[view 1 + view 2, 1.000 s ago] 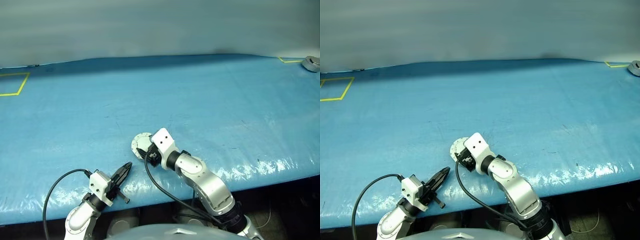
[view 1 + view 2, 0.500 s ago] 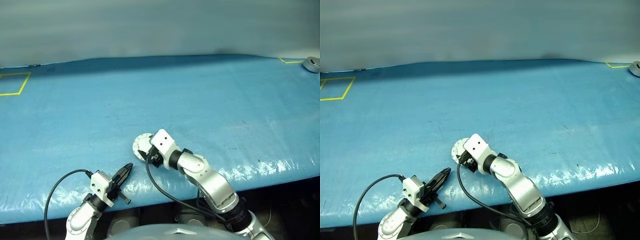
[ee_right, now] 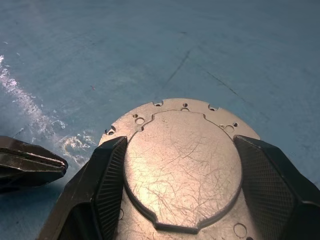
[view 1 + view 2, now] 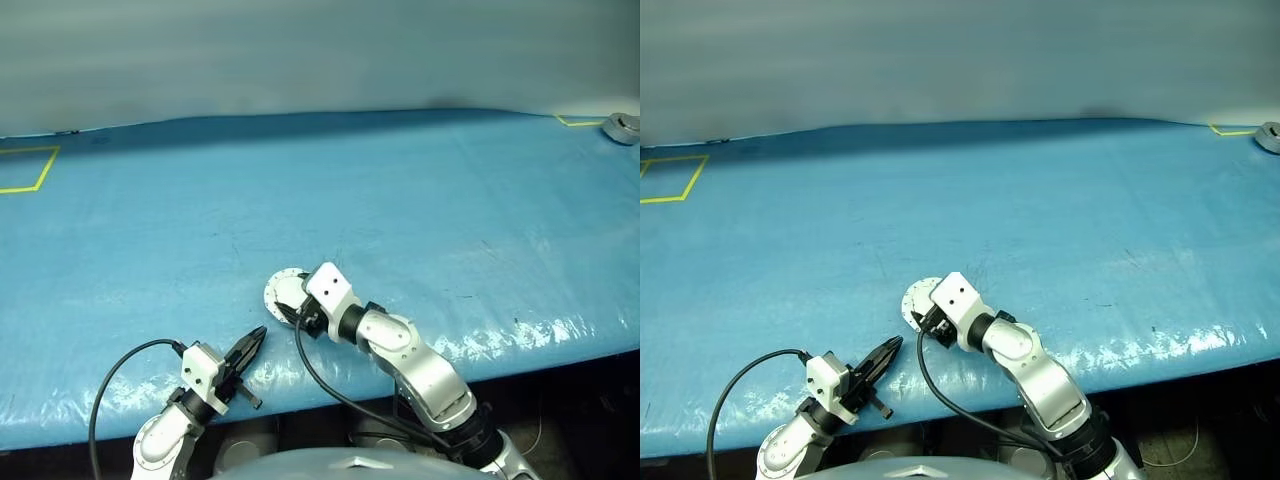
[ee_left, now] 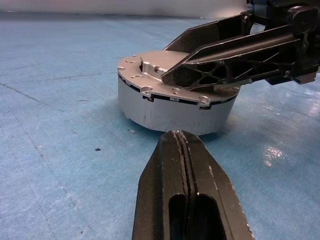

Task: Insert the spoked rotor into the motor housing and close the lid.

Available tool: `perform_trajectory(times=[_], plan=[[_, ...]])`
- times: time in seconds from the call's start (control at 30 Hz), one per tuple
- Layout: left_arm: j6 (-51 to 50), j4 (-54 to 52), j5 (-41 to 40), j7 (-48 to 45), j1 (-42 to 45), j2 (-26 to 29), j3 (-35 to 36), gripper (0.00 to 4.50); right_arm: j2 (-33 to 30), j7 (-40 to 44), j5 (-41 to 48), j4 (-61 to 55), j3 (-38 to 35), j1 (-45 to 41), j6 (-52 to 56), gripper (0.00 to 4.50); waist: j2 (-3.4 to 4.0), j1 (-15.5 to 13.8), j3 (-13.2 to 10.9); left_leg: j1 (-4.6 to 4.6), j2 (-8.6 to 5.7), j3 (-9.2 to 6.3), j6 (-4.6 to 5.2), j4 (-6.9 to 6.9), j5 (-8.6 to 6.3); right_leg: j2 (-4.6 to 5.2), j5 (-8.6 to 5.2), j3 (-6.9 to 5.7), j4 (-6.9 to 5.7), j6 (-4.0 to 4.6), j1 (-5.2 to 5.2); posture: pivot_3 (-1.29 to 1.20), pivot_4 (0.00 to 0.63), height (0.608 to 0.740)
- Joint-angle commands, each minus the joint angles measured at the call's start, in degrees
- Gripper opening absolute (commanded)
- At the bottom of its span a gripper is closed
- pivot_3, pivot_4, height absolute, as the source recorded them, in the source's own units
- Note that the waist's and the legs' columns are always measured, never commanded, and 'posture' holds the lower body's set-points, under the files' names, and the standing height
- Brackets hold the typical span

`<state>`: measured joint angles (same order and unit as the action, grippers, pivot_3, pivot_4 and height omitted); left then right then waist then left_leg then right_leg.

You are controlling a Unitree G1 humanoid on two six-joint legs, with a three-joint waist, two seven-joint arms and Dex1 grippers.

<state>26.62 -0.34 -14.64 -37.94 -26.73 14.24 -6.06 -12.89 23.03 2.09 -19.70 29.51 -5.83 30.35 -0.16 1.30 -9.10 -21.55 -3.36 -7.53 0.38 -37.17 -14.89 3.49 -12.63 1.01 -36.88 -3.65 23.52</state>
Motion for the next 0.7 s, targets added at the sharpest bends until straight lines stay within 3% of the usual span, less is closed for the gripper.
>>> perform_trajectory(times=[0.03,0.7], plan=[[0.36,-1.33,0.03,0.02,-0.18,0.48,0.03,0.0,-1.4,1.5,-1.98,2.87,1.6,0.62,-3.68,3.04,-0.01,0.0,0.01,0.01,0.0,0.0,0.0,-0.01,0.0,0.0,0.0,0.0,0.0,0.0,0.0,0.0,0.15,0.74],[-0.66,-1.23,-0.38,-0.37,0.62,1.14,-0.16,0.0,-2.94,4.74,-2.04,0.42,0.48,-6.81,9.89,3.04,0.04,-0.23,0.23,0.04,-0.01,-0.02,0.0,-0.03,0.0,0.01,0.0,-0.01,-0.01,0.0,-0.02,0.0,0.15,0.74]])
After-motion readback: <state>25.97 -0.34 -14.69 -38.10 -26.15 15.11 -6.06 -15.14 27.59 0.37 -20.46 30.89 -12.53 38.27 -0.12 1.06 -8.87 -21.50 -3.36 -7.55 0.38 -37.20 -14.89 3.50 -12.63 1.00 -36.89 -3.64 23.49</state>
